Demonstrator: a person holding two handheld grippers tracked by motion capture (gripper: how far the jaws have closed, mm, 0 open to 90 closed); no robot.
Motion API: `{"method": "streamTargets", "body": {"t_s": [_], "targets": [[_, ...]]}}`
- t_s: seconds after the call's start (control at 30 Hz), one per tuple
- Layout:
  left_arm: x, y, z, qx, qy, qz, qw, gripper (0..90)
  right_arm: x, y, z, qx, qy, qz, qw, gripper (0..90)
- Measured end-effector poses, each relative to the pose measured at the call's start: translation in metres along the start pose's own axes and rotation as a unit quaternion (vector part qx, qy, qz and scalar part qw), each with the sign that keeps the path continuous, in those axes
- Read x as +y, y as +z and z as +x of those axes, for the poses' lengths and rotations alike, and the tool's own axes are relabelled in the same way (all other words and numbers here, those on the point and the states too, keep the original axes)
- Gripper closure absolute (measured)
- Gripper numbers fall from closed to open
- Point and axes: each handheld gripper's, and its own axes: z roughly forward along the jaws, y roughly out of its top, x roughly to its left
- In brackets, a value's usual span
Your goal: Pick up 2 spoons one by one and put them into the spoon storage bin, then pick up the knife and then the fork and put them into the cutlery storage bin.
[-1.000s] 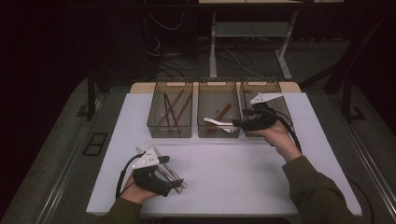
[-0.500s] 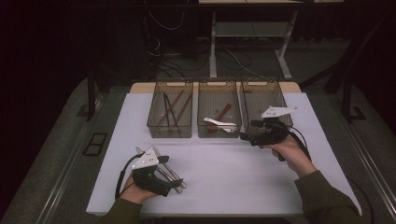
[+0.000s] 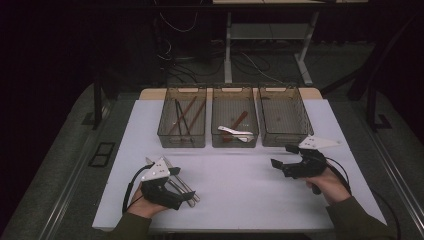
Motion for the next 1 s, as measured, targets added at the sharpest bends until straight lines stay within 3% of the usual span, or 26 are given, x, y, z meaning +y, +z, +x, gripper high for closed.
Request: {"method": "streamTargets", "body": {"t_s": [0.17, 0.33, 0.5, 0.6, 0.83, 1.0], "targets": [[0.000, -0.003, 0.001, 0.009, -0.004, 0.003, 0.9999, 8.6, -0.018, -0.014, 0.001, -0.003, 0.002, -0.012, 0.9999, 17.9], [0.000, -0.009, 0.005, 0.029, -0.013, 0.011, 0.9994, 20.5, -0.033, -0.018, 0.003, -0.006, -0.002, 0.002, 1.0000, 17.9], [-0.002, -0.015, 0.008, 0.046, -0.018, 0.023, 0.9985, 45.5, -0.045, -0.016, 0.010, -0.007, -0.021, 0.027, 0.9994, 17.9], [-0.003, -0.016, 0.010, 0.055, -0.022, 0.043, 0.9973, 61.6, -0.048, -0.018, 0.014, -0.002, -0.024, 0.033, 0.9992, 17.4], [-0.004, -0.014, 0.009, 0.047, -0.020, 0.065, 0.9966, 88.3, -0.049, -0.016, 0.015, 0.002, -0.028, 0.038, 0.9989, 17.4], [-0.005, -0.006, 0.010, 0.041, -0.015, 0.084, 0.9955, 88.8, -0.049, -0.016, 0.015, 0.003, -0.028, 0.038, 0.9989, 17.4]]}}
